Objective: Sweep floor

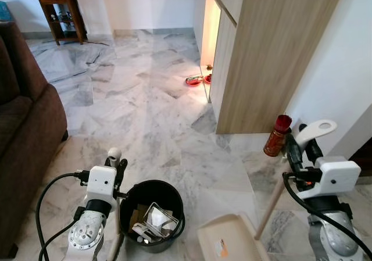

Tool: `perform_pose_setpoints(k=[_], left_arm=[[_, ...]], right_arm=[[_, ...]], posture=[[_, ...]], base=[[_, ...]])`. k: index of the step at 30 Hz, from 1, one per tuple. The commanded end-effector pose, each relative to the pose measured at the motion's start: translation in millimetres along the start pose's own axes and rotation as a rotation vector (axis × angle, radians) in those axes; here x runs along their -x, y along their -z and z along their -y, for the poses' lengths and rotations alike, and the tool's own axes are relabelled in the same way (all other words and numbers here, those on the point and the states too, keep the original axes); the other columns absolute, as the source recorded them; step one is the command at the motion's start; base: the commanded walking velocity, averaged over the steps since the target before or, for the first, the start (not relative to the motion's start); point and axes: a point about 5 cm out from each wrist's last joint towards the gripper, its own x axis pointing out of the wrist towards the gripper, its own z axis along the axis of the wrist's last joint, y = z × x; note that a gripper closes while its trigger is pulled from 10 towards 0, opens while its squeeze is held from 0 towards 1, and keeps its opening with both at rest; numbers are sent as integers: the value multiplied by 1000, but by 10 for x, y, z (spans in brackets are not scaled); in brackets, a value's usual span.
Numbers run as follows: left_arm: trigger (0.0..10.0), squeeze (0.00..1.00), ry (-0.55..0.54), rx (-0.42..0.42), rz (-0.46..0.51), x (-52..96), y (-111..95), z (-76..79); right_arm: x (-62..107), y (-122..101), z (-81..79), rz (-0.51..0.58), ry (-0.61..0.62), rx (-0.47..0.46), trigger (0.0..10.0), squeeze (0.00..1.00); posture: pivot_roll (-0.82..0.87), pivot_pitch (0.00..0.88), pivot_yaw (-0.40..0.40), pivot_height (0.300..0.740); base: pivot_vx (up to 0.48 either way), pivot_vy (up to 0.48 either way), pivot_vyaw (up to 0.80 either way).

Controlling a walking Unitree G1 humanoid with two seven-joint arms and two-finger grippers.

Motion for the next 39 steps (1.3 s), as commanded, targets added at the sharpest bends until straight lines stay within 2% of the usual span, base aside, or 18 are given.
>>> perform_pose_setpoints(k=[1,6,8,9,11,18,22,29,34,39], left_arm=[[10000,0,-7,-1,42,-22,-85,-31],[10000,0,-16,5,36,-21,-72,-44],[10000,0,-21,9,34,-19,-67,-49],[10000,0,-22,8,34,-17,-66,-49],[10000,0,-21,6,35,-17,-70,-47],[10000,0,-23,8,39,-21,-72,-40],[10000,0,-23,8,40,-32,-74,-34],[10000,0,-27,10,49,-60,-89,-27],[10000,0,-31,9,53,-70,-97,-30],[10000,0,-46,12,54,-72,-100,-44]], right_arm=[[24,60,87,-16,25,-1,10000,0],[35,315,145,-101,93,-40,10000,0],[18,354,154,-110,114,-53,10000,0],[-5,385,172,-114,144,-96,10000,0],[-23,448,223,-127,193,-119,10000,0],[-114,679,412,-163,320,-123,10000,0],[-179,746,429,-176,330,-130,10000,0],[-459,733,319,-142,271,-133,10000,0],[-545,728,279,-125,256,-128,10000,0],[-557,763,256,-123,241,-113,10000,0]], posture=[[-23,0,12,740],[-20,0,11,740],[-18,0,15,740],[-14,0,13,740],[-11,0,12,740],[-8,0,15,740],[-8,0,15,740],[4,0,12,740],[11,0,4,740],[19,0,-1,740]], base=[[0,0,0],[0,0,0],[0,0,0],[0,0,0],[0,0,0],[0,0,0],[0,0,0],[0,0,0],[0,0,0],[0,0,0]])
